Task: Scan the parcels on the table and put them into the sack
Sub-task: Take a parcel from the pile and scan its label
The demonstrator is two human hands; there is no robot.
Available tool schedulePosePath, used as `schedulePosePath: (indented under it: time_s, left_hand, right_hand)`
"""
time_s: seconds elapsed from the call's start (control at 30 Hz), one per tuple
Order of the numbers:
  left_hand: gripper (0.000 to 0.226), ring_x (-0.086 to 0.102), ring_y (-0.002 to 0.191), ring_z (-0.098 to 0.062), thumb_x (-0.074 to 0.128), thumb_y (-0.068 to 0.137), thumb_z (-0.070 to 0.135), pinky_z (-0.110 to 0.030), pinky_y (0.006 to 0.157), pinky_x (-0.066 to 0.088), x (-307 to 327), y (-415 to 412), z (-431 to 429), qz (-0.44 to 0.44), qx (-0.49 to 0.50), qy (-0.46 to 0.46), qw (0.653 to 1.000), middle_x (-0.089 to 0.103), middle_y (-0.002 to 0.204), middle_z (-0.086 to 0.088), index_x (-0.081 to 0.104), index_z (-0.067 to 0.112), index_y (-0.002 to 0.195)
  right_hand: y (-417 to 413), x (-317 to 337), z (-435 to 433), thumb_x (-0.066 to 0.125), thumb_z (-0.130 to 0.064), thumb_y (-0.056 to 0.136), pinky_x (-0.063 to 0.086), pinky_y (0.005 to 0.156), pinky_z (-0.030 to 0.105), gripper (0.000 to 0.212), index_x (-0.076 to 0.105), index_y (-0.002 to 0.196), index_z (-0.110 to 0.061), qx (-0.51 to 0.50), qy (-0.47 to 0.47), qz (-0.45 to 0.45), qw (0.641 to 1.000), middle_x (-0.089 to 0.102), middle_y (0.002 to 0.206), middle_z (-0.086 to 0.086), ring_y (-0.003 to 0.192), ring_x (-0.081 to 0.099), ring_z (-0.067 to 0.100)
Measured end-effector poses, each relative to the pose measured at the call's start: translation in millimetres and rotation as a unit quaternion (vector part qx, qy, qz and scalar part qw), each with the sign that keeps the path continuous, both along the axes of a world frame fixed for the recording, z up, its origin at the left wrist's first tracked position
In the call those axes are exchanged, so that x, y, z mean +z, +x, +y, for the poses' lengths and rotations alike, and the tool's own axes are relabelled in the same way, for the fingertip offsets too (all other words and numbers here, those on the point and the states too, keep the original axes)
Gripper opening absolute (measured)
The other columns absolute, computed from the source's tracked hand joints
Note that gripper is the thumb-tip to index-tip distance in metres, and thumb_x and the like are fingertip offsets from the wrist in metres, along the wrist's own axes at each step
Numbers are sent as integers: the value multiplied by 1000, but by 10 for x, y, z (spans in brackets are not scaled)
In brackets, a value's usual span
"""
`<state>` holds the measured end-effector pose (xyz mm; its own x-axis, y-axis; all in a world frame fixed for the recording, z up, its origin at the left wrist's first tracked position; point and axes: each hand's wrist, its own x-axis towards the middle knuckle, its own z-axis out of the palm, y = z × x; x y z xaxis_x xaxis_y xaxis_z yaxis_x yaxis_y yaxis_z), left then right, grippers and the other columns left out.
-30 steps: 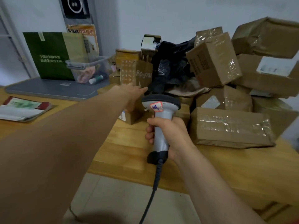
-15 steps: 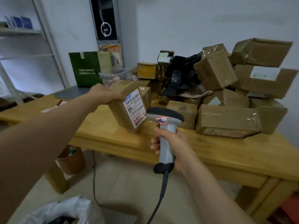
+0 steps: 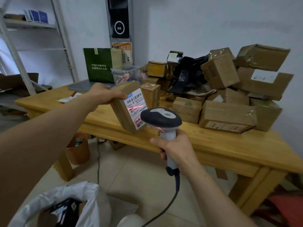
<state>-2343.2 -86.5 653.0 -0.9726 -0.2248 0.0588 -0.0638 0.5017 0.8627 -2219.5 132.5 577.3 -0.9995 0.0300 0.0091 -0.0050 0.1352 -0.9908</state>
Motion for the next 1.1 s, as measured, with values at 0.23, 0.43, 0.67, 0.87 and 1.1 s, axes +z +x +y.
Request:
schedulePosePath:
  time_s: [0.23,0.43,0.67,0.87,1.1]
  left_hand:
    - [72,57,97,-22,82,70,31,-30,76,47,54,30,-8,11,3,-47,999,56,104,-8,51,1,127]
    - [76,57,98,-23,83,69,31,-32,80,50,33,5,-40,14,5,-54,998,58,110,-11,49,1,130]
    - [72,59,99,-24,84,67,33,-31,76,50,22,-30,-120,6,7,-49,999,61,111,-11,53,1,124]
    - [63,57,87,-17,82,69,35,-22,58,42,16,109,-289,11,13,-19,1000,60,105,-7,53,7,118]
    - [73,57,101,-23,79,69,45,-35,89,50,-435,689,-1167,-35,119,52,991,60,115,-4,53,12,128]
  right_hand:
    - [1,8,-43,74,-9,80,47,50,29,19,57,81,-14,-14,30,43,999,53,49,-2,39,48,9]
    - [-20,-4,-56,73,-10,81,45,50,26,19,55,83,-17,-4,58,57,997,55,57,0,39,49,8]
    - [-35,-10,-92,73,-11,81,47,52,26,20,55,85,-17,7,77,69,995,57,63,2,45,52,11]
    - [-8,26,-184,73,-14,82,48,47,22,19,58,93,-15,33,21,7,999,58,63,3,44,52,8]
    - [79,-258,-681,69,-8,84,42,42,25,16,55,77,-11,99,-5,-74,992,53,55,5,42,47,14]
